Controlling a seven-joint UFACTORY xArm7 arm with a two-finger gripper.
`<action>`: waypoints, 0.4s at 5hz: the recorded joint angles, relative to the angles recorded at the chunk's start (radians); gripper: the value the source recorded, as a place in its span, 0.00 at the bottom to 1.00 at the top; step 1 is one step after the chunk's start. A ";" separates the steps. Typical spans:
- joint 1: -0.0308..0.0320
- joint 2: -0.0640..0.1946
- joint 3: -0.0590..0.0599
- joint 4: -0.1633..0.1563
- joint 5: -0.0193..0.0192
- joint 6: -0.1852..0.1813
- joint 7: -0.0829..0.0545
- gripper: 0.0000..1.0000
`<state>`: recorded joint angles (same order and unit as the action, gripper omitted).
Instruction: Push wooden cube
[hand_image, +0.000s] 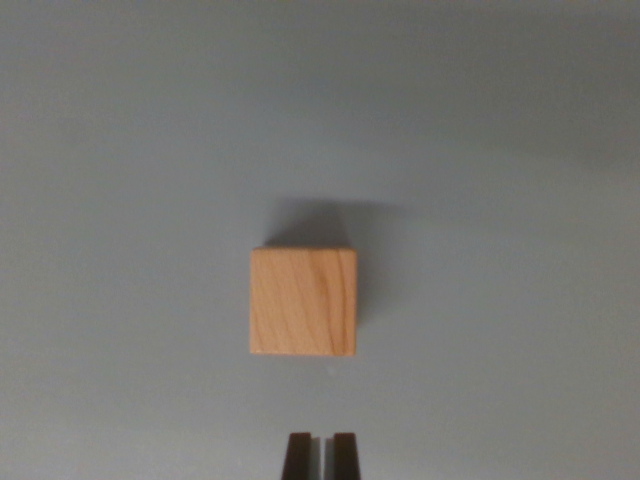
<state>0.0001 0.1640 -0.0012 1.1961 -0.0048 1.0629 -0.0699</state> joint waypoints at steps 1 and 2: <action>-0.0014 0.016 0.000 -0.035 0.0032 -0.046 -0.007 0.00; -0.0014 0.016 0.000 -0.035 0.0032 -0.046 -0.007 0.00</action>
<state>-0.0013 0.1797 -0.0008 1.1606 -0.0016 1.0165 -0.0766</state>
